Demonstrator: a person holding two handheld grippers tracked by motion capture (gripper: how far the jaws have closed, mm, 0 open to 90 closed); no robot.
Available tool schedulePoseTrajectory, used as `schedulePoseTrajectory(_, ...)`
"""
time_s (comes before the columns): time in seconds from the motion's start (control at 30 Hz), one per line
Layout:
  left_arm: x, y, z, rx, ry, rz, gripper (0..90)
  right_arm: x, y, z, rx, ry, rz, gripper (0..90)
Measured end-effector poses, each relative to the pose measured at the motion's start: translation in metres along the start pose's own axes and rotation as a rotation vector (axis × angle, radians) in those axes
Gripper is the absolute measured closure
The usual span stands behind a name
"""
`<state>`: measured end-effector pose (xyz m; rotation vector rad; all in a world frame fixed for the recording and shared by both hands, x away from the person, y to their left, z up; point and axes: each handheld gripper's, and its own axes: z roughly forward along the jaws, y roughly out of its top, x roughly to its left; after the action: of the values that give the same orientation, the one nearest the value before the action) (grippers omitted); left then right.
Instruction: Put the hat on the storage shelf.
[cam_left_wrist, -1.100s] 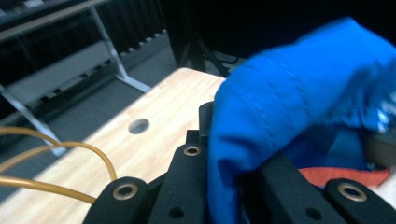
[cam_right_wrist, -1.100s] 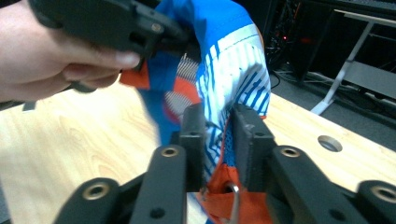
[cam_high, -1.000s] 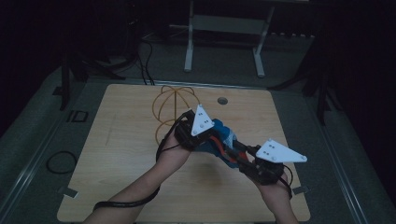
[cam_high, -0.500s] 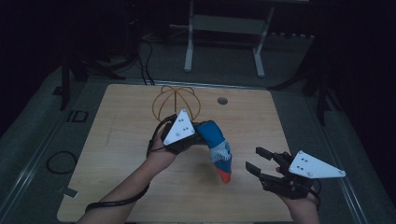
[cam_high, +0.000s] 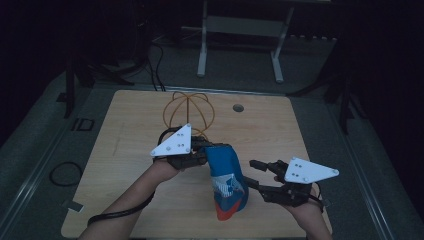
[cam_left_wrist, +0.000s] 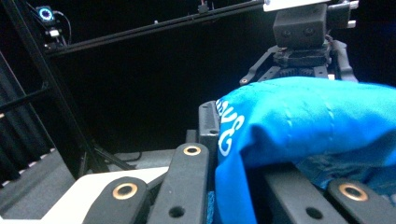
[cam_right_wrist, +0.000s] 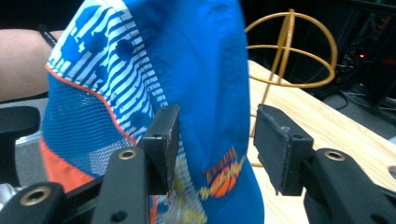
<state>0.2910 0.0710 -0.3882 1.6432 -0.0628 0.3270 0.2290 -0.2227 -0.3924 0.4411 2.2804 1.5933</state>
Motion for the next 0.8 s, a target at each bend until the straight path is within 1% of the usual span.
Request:
schedulePoseTrajectory(0.03, -0.001, 0.000, 0.001, 0.001, 0.011, 0.003, 89.4, 0.001, 0.001, 0.002, 0.001, 0.005, -0.005, 50.7)
schedulePoseTrajectory(0.1, 0.000, -0.001, 0.003, -0.005, 0.005, -0.007, 89.4, 0.004, 0.002, 0.007, 0.003, 0.020, -0.014, 50.7)
schedulePoseTrajectory(0.2, 0.000, -0.002, 0.004, -0.011, -0.002, -0.015, 89.4, 0.007, 0.001, 0.012, 0.008, 0.013, -0.025, 51.8)
schedulePoseTrajectory(0.23, 0.000, -0.002, 0.005, -0.015, 0.003, -0.014, 89.4, 0.008, -0.001, 0.015, 0.006, 0.002, -0.023, 56.0)
schedulePoseTrajectory(0.3, 0.001, -0.002, 0.006, -0.023, -0.004, -0.018, 89.4, 0.008, -0.002, 0.018, 0.007, -0.011, -0.024, 63.4)
schedulePoseTrajectory(0.33, 0.001, -0.002, 0.006, -0.023, -0.004, -0.018, 89.4, 0.008, -0.002, 0.018, 0.007, -0.011, -0.024, 63.4)
schedulePoseTrajectory(0.37, 0.002, -0.003, 0.007, -0.026, -0.007, -0.018, 89.4, 0.007, -0.003, 0.019, 0.013, -0.029, -0.027, 72.3)
schedulePoseTrajectory(0.4, 0.002, -0.003, 0.007, -0.026, -0.007, -0.018, 89.4, 0.007, -0.003, 0.019, 0.013, -0.041, -0.033, 76.1)
schedulePoseTrajectory(0.43, 0.002, -0.003, 0.007, -0.025, -0.006, -0.023, 89.4, 0.007, -0.003, 0.019, 0.013, -0.041, -0.033, 76.1)
schedulePoseTrajectory(0.47, 0.002, -0.004, 0.008, -0.024, -0.005, -0.021, 89.4, 0.006, -0.002, 0.017, 0.008, -0.058, -0.034, 85.2)
schedulePoseTrajectory(0.5, 0.003, -0.005, 0.008, -0.021, -0.002, -0.024, 89.4, 0.006, -0.002, 0.017, 0.009, -0.062, -0.037, 89.5)
schedulePoseTrajectory(0.57, 0.004, -0.006, 0.007, -0.024, 0.003, -0.030, 89.3, 0.005, -0.001, 0.016, 0.014, -0.082, -0.036, 90.0)
schedulePoseTrajectory(0.63, 0.005, -0.007, 0.006, -0.022, 0.005, -0.034, 89.3, 0.004, 0.000, 0.015, 0.013, -0.083, -0.032, 90.0)
schedulePoseTrajectory(0.67, 0.006, -0.007, 0.004, -0.018, 0.009, -0.037, 89.2, 0.004, 0.000, 0.013, 0.008, -0.103, -0.022, 90.0)
schedulePoseTrajectory(0.73, 0.006, -0.007, 0.003, -0.020, 0.008, -0.042, 89.0, 0.003, 0.000, 0.011, 0.002, -0.103, -0.016, 90.0)
schedulePoseTrajectory(0.77, 0.006, -0.007, 0.001, -0.012, 0.008, -0.045, 88.9, 0.001, 0.001, 0.008, -0.015, -0.106, 0.000, 90.0)
schedulePoseTrajectory(0.8, 0.006, -0.007, 0.001, -0.008, 0.009, -0.040, 88.9, 0.000, 0.001, 0.007, -0.018, -0.104, 0.004, 90.0)
